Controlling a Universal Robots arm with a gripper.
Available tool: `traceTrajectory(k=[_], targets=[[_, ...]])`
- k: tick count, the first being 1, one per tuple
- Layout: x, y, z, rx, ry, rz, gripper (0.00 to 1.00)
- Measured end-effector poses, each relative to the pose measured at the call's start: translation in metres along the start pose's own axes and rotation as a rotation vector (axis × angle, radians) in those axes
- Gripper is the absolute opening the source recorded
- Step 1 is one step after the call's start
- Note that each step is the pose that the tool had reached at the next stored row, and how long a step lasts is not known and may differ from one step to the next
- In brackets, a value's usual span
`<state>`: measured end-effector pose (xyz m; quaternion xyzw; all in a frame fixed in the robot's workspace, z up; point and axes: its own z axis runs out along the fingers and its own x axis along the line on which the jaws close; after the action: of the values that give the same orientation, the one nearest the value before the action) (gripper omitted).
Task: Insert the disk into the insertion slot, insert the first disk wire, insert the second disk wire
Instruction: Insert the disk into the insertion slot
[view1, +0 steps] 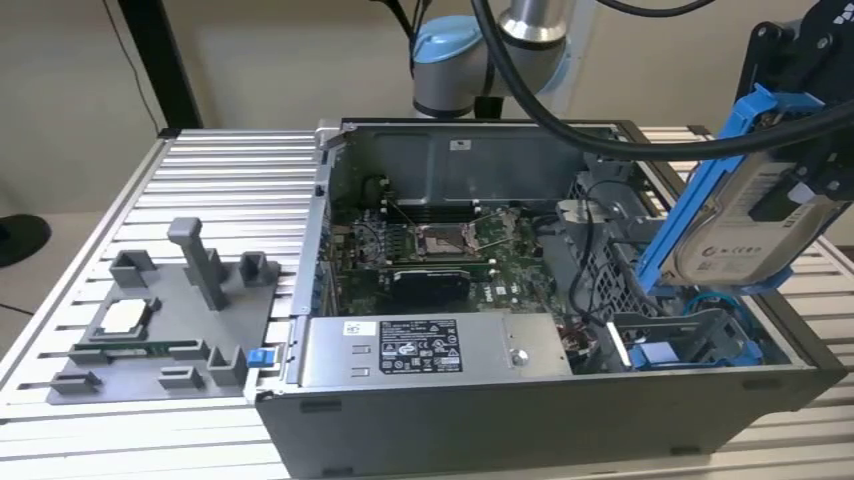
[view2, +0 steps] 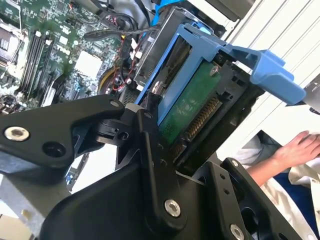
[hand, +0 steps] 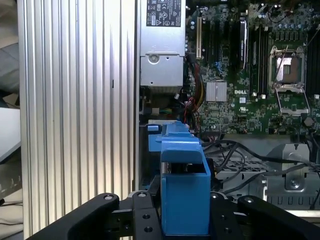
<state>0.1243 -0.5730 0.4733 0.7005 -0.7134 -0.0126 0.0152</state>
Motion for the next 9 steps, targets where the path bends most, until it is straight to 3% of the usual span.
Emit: traceTrajectory(k=[9], targets=[[-0.0001, -0.0041, 0.0031, 0.0, -0.0007, 0.0, 0.0]])
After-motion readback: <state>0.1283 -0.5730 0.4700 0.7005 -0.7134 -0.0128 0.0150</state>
